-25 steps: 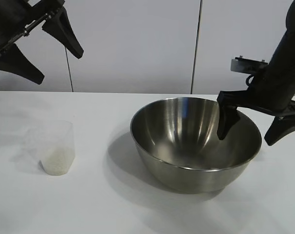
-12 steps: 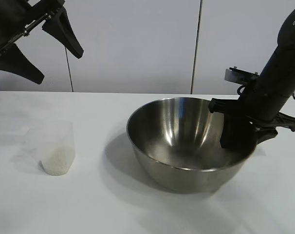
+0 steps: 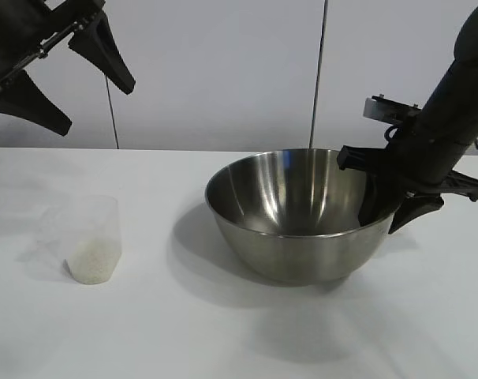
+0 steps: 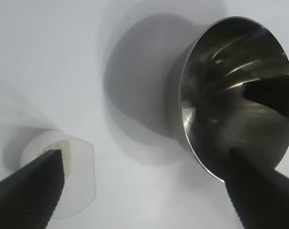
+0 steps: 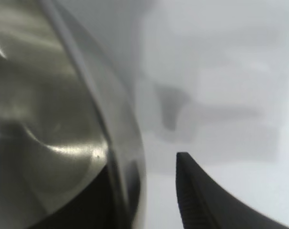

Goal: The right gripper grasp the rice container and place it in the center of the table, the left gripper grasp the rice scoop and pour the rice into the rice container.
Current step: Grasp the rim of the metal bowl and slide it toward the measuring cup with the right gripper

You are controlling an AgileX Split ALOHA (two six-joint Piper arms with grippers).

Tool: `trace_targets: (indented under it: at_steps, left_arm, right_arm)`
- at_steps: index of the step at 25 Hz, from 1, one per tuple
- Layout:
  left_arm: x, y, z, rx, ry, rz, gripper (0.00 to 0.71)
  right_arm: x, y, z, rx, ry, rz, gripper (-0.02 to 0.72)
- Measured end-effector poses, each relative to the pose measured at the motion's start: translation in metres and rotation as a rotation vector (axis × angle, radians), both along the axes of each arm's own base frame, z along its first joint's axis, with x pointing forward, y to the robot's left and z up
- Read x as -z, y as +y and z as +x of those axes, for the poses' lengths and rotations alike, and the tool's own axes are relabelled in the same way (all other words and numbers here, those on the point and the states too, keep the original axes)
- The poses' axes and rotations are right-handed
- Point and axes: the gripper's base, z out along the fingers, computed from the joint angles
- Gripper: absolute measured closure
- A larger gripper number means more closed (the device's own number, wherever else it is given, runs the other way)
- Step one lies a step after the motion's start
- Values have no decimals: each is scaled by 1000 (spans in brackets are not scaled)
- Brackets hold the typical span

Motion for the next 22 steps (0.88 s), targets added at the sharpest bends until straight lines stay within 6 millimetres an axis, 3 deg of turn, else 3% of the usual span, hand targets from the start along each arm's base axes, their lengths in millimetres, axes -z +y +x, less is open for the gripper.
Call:
trace_targets:
  at_steps: [18,22]
  left_arm:
    - [0,0,0,0,0,0,53]
    - [0,0,0,0,0,1,53]
  right_arm:
    - [-7,7,-1,6,-7,84,491]
    - [-17,7,-1,9,-36,93,496]
